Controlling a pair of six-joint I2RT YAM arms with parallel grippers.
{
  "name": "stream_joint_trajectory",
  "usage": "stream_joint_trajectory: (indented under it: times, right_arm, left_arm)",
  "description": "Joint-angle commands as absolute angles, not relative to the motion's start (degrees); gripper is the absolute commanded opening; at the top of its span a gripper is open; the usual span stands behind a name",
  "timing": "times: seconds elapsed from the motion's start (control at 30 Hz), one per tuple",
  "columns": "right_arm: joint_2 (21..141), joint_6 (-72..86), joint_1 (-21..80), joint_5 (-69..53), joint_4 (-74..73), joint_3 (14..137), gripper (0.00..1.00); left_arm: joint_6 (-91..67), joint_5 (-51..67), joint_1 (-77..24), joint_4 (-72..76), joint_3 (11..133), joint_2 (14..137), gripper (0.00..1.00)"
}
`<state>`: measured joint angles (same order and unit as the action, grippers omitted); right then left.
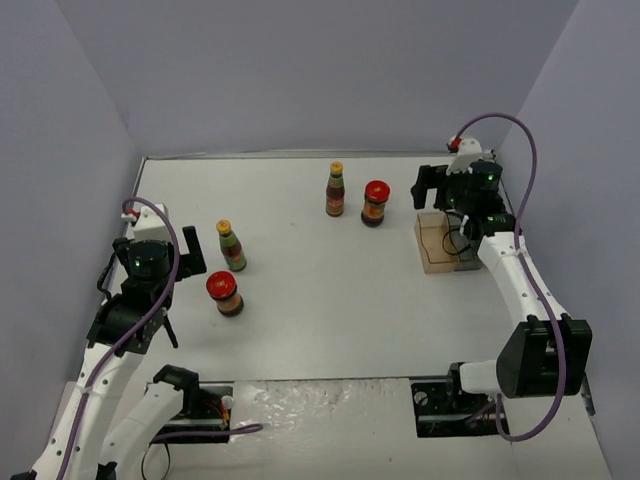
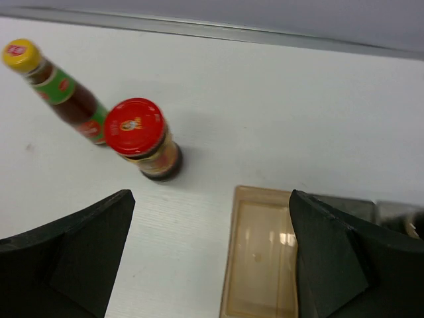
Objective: Organize the condiment bottles
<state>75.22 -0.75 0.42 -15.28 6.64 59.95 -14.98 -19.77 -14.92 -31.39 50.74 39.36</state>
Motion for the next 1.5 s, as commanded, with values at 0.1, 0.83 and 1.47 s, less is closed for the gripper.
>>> stream_joint_trajectory:
  times: [0.1, 0.83, 1.47]
  right_arm:
    - [88.3, -9.4, 6.9, -28.2, 15.3, 70.0, 1.0]
    - [110.9, -11.9, 12.5, -22.9, 21.6, 79.2, 0.98]
    - [107.9, -11.0, 12.6, -24.7, 21.5, 73.7, 0.79]
  left_arm:
    - [-14.0, -18.7, -14.0, -29.1, 52.2, 40.3, 0.97]
    - [-13.7, -17.8, -13.2, -28.6, 52.3, 41.5, 0.97]
    - [-13.8, -17.4, -13.2, -28.7, 52.3, 41.9, 0.97]
